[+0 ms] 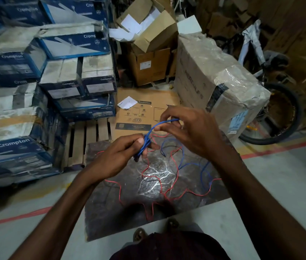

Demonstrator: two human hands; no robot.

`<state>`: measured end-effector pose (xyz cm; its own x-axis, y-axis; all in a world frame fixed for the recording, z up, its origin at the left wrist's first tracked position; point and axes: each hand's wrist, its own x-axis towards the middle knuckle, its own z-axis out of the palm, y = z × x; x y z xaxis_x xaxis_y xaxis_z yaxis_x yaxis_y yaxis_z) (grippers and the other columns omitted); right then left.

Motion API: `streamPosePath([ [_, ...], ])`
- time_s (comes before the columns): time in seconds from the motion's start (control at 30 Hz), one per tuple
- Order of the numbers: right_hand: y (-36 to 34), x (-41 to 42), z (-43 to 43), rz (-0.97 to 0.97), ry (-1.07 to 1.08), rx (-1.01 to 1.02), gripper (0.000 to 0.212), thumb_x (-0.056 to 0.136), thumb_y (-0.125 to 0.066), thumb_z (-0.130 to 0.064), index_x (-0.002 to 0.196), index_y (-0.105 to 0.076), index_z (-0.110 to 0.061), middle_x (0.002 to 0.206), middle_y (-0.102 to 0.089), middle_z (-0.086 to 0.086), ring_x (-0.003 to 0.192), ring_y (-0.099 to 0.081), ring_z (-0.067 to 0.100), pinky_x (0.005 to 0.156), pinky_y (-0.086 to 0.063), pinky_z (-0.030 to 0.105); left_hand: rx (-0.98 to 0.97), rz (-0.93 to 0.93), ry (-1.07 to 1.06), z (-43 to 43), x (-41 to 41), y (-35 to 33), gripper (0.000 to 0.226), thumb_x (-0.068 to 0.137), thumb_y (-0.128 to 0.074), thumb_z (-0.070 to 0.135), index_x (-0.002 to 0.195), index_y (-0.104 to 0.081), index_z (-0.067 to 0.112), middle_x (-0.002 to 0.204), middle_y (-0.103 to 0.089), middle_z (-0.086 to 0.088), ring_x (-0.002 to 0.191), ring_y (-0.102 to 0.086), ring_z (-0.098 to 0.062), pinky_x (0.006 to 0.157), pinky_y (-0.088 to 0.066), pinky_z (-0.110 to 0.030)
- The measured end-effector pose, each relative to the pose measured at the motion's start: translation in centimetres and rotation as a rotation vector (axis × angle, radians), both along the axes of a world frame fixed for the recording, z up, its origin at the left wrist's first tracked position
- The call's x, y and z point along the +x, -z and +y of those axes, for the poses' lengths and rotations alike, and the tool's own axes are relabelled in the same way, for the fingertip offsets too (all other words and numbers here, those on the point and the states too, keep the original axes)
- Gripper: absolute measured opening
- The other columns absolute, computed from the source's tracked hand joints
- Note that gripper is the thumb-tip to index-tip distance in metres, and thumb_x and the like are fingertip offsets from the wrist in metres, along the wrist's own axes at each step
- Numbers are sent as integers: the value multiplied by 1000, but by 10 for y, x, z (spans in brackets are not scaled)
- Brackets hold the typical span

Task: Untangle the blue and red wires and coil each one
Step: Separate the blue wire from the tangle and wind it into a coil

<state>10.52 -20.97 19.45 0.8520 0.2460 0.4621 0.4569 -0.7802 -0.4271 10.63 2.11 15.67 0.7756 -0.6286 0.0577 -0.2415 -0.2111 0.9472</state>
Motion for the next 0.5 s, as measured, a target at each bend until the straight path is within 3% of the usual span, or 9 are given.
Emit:
streamPosePath([
  [0.13,9,17,-7,63,10,-4,36,89,-64,-62,87,-75,-29,70,-64,-7,70,-59,8,62,-39,31,-138,172,80,8,-8,-15,39,104,-32,18,82,-64,12,112,-73,-16,76,-55,-19,65,-43,-20],
  [0.23,18,25,-5,135,-29,29,43,91,-52,-66,89,-74,-30,64,-60,-12,66,-57,0,59,-37,22,-255,325,134,10,-10,-17,43,102,-28,17,84,-51,-14,99,-75,-11,65,-48,-13,65,-40,-22],
  [0.3,25,28,-2,186,-25,18,51,93,-39,-75,91,-69,-33,67,-62,-10,66,-57,1,64,-46,30,-449,450,156,7,-12,-18,37,102,-33,19,78,-48,-4,93,-73,-15,60,-46,-13,68,-36,-31],
  [0.37,35,27,0,221,-1,-28,64,93,-22,-81,90,-62,-32,68,-60,-7,69,-60,13,68,-49,37,-697,573,171,7,-10,-20,31,100,-46,24,73,-51,9,94,-70,-24,62,-54,-14,70,-43,-30],
  [0.5,64,16,5,311,-26,-58,69,96,-6,-79,86,-53,-29,63,-56,-7,67,-59,18,70,-51,43,-1084,813,259,15,4,-29,36,105,-40,22,81,-59,3,107,-68,-27,95,-68,-28,89,-54,-32],
])
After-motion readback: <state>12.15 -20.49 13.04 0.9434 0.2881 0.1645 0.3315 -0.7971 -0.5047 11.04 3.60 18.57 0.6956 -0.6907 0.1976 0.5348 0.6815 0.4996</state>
